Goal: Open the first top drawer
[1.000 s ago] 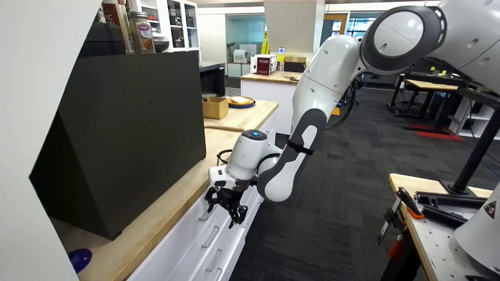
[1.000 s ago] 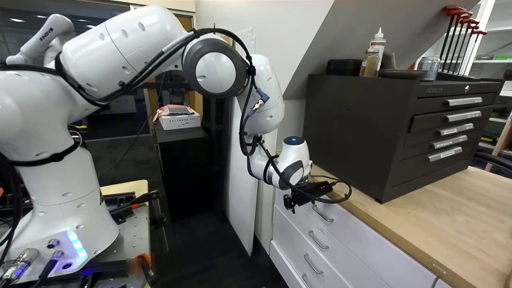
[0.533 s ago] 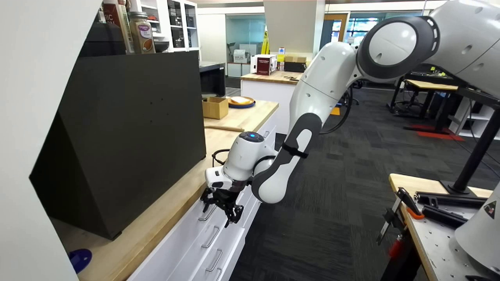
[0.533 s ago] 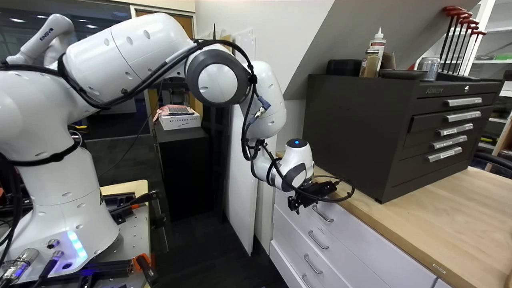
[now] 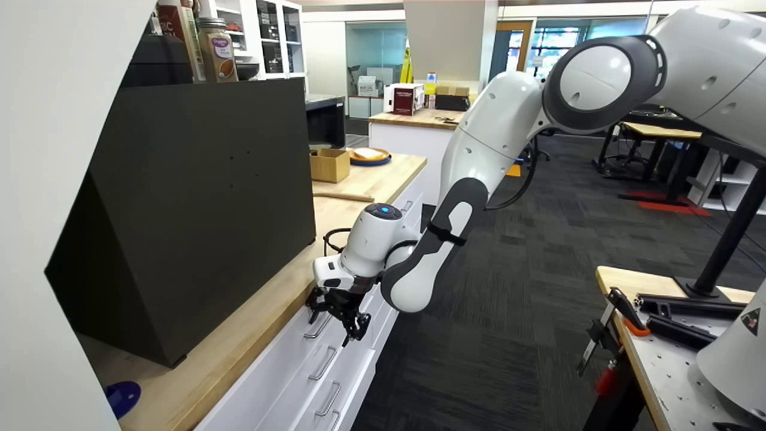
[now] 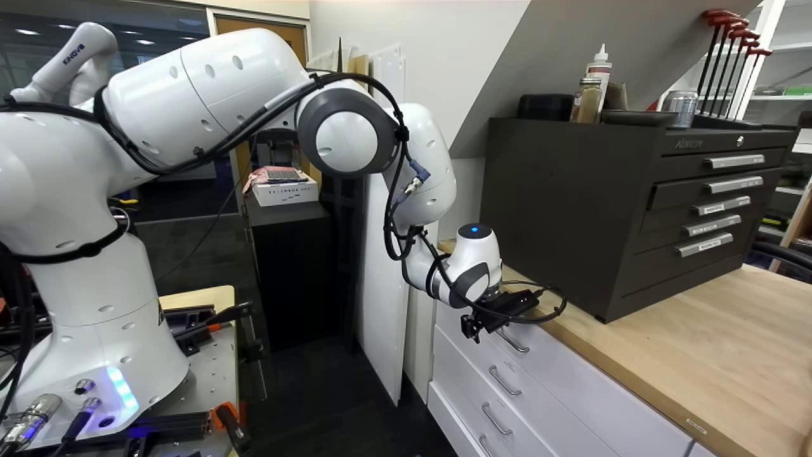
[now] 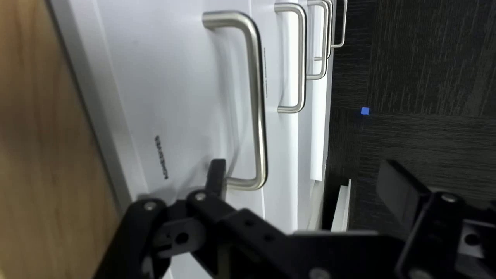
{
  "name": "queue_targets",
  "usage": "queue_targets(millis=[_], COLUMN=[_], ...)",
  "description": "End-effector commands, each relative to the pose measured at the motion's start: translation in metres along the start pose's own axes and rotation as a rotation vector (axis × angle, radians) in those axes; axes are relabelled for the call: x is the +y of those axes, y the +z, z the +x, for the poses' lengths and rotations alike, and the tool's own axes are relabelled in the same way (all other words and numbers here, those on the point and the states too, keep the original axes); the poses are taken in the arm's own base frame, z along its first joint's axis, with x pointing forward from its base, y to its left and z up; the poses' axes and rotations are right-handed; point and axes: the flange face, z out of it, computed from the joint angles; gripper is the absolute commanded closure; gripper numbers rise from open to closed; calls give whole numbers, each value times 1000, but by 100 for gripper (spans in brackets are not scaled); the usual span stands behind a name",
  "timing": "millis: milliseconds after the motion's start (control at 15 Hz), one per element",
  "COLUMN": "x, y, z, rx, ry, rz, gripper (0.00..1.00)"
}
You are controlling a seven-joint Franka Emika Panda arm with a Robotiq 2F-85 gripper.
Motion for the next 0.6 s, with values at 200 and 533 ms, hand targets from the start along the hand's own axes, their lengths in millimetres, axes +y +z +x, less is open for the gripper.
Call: queue_targets(millis=[200, 533], x=[9, 7], y=[15, 16], z=[-22, -23], rx=[-33, -32], ry=[10, 21], rz=[2, 11], gripper=[0, 0])
